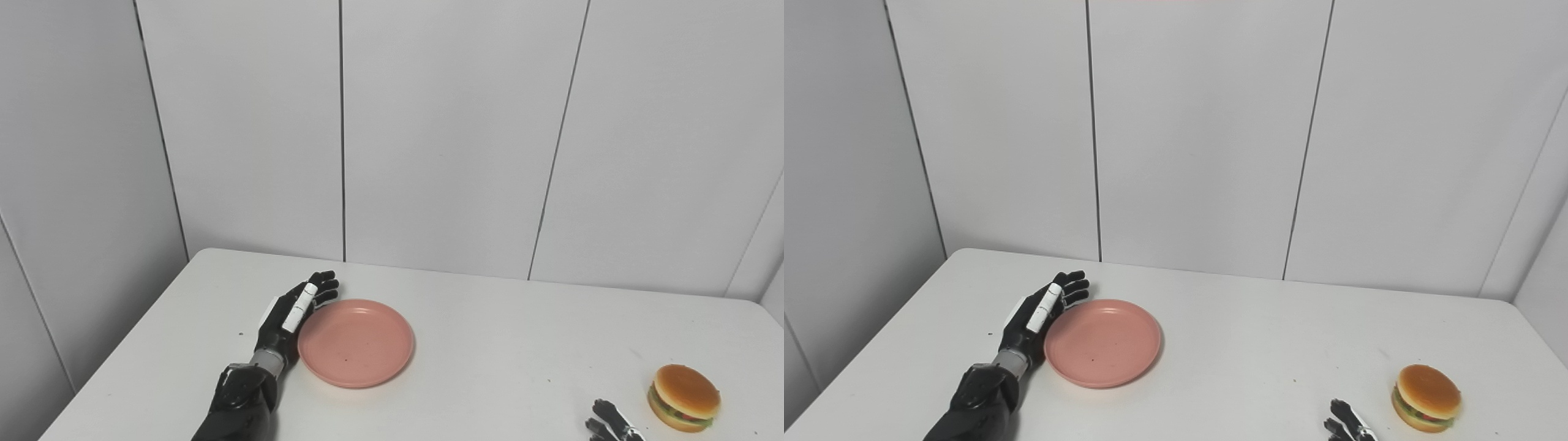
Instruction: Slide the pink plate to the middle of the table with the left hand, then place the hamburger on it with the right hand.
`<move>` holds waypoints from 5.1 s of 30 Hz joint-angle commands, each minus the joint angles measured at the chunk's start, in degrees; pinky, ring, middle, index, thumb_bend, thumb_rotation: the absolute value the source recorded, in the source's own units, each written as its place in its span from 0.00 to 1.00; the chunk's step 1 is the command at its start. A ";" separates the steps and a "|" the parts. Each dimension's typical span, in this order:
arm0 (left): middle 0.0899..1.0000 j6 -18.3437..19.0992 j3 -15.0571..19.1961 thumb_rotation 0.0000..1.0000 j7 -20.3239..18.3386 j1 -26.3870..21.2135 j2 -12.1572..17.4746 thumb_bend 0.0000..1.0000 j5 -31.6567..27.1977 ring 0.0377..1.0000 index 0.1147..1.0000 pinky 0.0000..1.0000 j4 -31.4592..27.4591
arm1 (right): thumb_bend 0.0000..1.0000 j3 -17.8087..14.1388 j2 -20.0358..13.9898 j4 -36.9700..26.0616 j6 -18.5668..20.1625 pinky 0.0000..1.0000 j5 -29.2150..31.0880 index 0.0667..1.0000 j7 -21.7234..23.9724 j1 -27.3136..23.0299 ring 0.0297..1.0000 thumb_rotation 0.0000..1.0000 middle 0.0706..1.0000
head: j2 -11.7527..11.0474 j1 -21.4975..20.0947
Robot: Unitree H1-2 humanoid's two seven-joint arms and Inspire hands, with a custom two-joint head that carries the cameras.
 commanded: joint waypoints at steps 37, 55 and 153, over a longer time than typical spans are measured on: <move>0.81 4.26 -1.34 0.72 4.76 1.77 -8.37 0.93 0.84 0.83 0.66 0.82 -8.10 | 0.80 4.04 3.49 -2.56 7.97 0.87 -4.06 0.84 -2.87 0.76 0.86 1.00 0.90 | 5.89 -10.30; 0.83 7.02 -1.55 0.74 5.09 4.59 -11.86 0.90 0.72 0.85 0.65 0.84 -12.49 | 0.78 6.24 4.86 -3.34 6.22 0.80 -10.62 0.87 -5.72 0.39 0.84 1.00 0.90 | 8.22 -17.66; 0.83 7.81 -1.55 0.73 -1.16 6.18 -10.76 0.85 -0.91 0.86 0.66 0.84 -12.33 | 0.73 10.04 -20.68 24.34 21.27 0.58 -57.24 0.70 -17.82 -26.65 0.64 0.76 0.69 | 4.04 -24.08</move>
